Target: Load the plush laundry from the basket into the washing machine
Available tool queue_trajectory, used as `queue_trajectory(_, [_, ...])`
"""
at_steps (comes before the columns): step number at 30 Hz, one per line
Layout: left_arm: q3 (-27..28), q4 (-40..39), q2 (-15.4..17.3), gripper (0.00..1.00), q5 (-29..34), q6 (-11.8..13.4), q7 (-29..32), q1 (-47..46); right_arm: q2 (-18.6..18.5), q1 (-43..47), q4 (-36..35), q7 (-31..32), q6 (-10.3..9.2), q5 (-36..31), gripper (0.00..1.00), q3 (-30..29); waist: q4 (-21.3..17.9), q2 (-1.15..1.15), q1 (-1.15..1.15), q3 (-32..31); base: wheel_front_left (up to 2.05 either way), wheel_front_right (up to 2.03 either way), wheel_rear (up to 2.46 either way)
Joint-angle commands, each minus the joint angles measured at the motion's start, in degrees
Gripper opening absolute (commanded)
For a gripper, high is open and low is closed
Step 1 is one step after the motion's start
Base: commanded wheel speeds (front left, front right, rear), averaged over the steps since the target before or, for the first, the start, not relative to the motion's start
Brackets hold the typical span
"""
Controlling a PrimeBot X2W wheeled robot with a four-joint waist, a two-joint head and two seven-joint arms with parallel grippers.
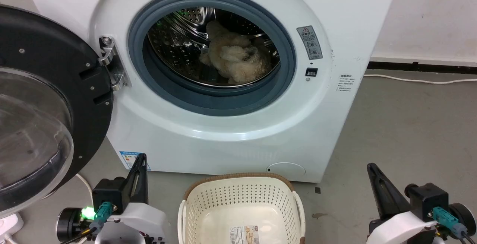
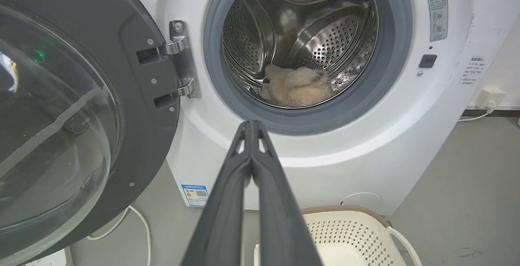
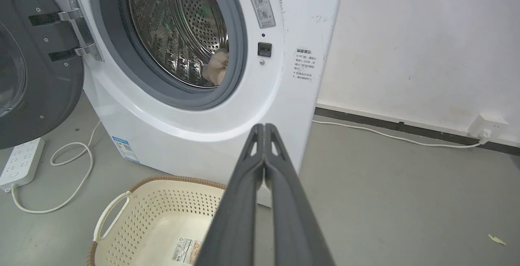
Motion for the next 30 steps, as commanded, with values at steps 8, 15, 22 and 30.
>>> queue_trajectory(8, [1.66, 0.24, -1.30, 0.00, 2.27, -1.44, 0.41, 1.07, -0.10, -1.48, 0.52, 0.77, 0.04, -1.45, 0.00, 0.45, -0.35, 0.00, 0.01, 0.03, 0.00, 0.00, 0.00])
queue_trajectory(15, [2.21, 0.28, -1.82, 0.00, 3.08, -1.98, 0.58, 1.11, -0.10, -1.80, 0.68, 1.02, 0.05, -1.85, 0.00, 0.57, -0.51, 0.00, 0.01, 0.05, 0.00, 0.00, 0.00])
queue_trajectory(22, [2.21, 0.28, -1.82, 0.00, 3.08, -1.98, 0.58, 1.11, -0.10, -1.80, 0.68, 1.02, 0.05, -1.85, 0.00, 0.57, -0.51, 0.00, 0.01, 0.05, 0.00, 0.00, 0.00])
queue_trajectory(30, [2.21, 0.28, -1.82, 0.00, 3.08, -1.98, 0.58, 1.11, -0.10, -1.80, 0.68, 1.02, 0.05, -1.85, 0.00, 0.57, -0.51, 0.00, 0.01, 0.05, 0.00, 0.00, 0.00])
